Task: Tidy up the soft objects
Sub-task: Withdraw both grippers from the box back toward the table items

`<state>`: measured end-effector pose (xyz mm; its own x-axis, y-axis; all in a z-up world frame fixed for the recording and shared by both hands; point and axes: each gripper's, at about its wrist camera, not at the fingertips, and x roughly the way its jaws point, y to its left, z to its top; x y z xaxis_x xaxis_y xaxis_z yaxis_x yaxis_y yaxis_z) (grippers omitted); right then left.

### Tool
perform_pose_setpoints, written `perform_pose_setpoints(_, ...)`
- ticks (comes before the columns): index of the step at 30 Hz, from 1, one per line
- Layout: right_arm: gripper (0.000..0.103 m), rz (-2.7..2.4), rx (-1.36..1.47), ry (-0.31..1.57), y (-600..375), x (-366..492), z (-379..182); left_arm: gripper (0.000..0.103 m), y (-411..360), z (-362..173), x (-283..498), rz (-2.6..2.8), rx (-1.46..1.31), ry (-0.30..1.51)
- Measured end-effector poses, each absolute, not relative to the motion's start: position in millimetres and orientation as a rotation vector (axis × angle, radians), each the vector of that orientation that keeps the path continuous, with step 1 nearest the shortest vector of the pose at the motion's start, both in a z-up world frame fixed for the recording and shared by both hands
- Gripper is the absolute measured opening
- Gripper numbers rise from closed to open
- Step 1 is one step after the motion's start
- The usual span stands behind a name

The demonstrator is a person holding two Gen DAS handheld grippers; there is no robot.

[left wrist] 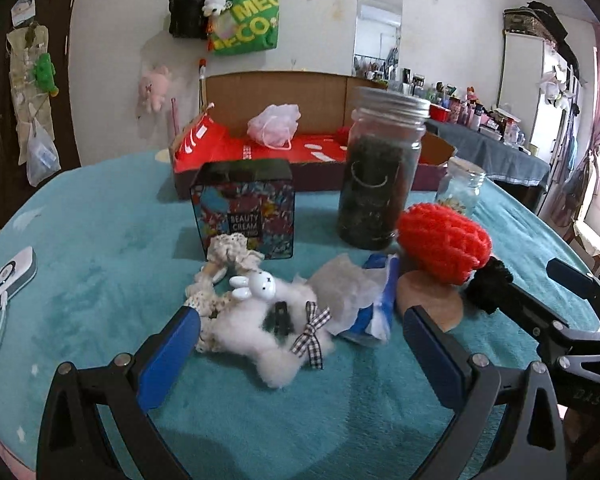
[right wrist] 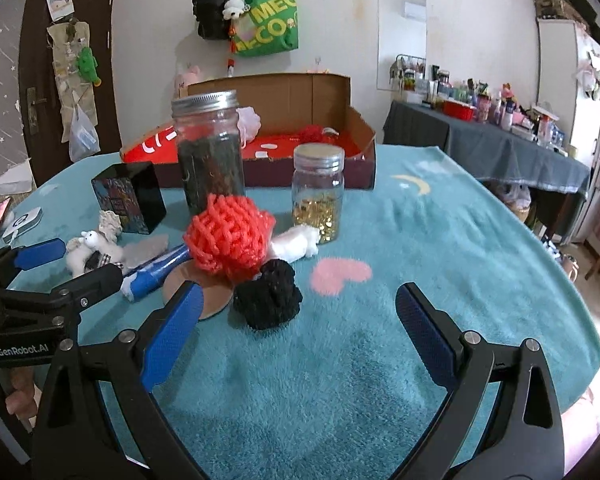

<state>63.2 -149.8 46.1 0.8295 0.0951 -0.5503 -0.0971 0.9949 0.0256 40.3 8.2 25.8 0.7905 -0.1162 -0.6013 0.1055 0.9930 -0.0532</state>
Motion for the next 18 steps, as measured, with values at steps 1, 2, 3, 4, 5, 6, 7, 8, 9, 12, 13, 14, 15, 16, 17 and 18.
perform_pose_setpoints(1,0.098,0.103,-0.002,0.586,-149.8,64.0,45.6,0.103,8.5,25.4,41.0,-0.120,-0.019,0.651)
perform_pose_setpoints(2,0.098,0.104,-0.001,0.588,-149.7,64.6,45.3,0.103,10.8,25.9,42.6,-0.124,-0.024,0.657)
perform_pose_setpoints(3,0.098,0.107,-0.001,0.589,-149.9,65.2,45.3,0.103,12.1,26.4,42.9,-0.126,-0.027,0.659)
perform_pose_setpoints(4,0.098,0.109,0.000,0.589,-149.7,65.8,45.5,0.103,13.9,26.9,43.1,-0.129,-0.029,0.662)
perform_pose_setpoints(5,0.098,0.112,0.003,0.589,-149.8,66.5,46.2,0.103,15.7,27.5,43.9,-0.130,-0.030,0.664)
perform_pose_setpoints(6,0.098,0.117,0.006,0.590,-149.9,67.1,46.6,0.103,17.6,28.1,44.1,-0.127,-0.031,0.666)
perform_pose_setpoints(7,0.098,0.122,0.008,0.591,-149.9,68.4,47.3,0.103,18.9,28.1,45.1,-0.126,-0.032,0.668)
perform_pose_setpoints(8,0.098,0.126,0.009,0.591,-149.5,69.5,48.2,0.103,20.8,28.5,45.8,-0.127,-0.032,0.673)
perform_pose_setpoints(9,0.098,0.130,0.009,0.590,-149.0,70.4,48.9,0.103,23.8,29.2,46.7,-0.129,-0.036,0.679)
perform_pose_setpoints(12,0.098,0.141,0.002,0.587,-145.9,74.0,51.6,0.103,30.4,30.8,49.8,-0.130,-0.046,0.692)
perform_pose_setpoints(13,0.098,0.149,0.001,0.586,-144.6,75.8,52.9,0.103,31.9,31.1,50.9,-0.132,-0.045,0.697)
perform_pose_setpoints(14,0.098,0.158,-0.001,0.589,-143.3,77.9,53.9,0.103,33.8,31.0,52.0,-0.134,-0.045,0.703)
perform_pose_setpoints(15,0.098,0.164,-0.002,0.592,-141.9,79.7,54.6,0.103,36.0,30.9,53.3,-0.135,-0.046,0.711)
perform_pose_setpoints(16,0.098,0.174,-0.003,0.595,-140.3,82.5,55.6,0.103,38.3,30.8,54.4,-0.136,-0.047,0.718)
perform_pose_setpoints(17,0.098,0.181,-0.005,0.597,-138.3,84.8,56.4,0.103,39.8,30.4,53.8,-0.137,-0.047,0.721)
perform_pose_setpoints(18,0.098,0.187,-0.009,0.598,-136.7,86.9,57.1,0.103,42.2,30.0,54.1,-0.136,-0.048,0.727)
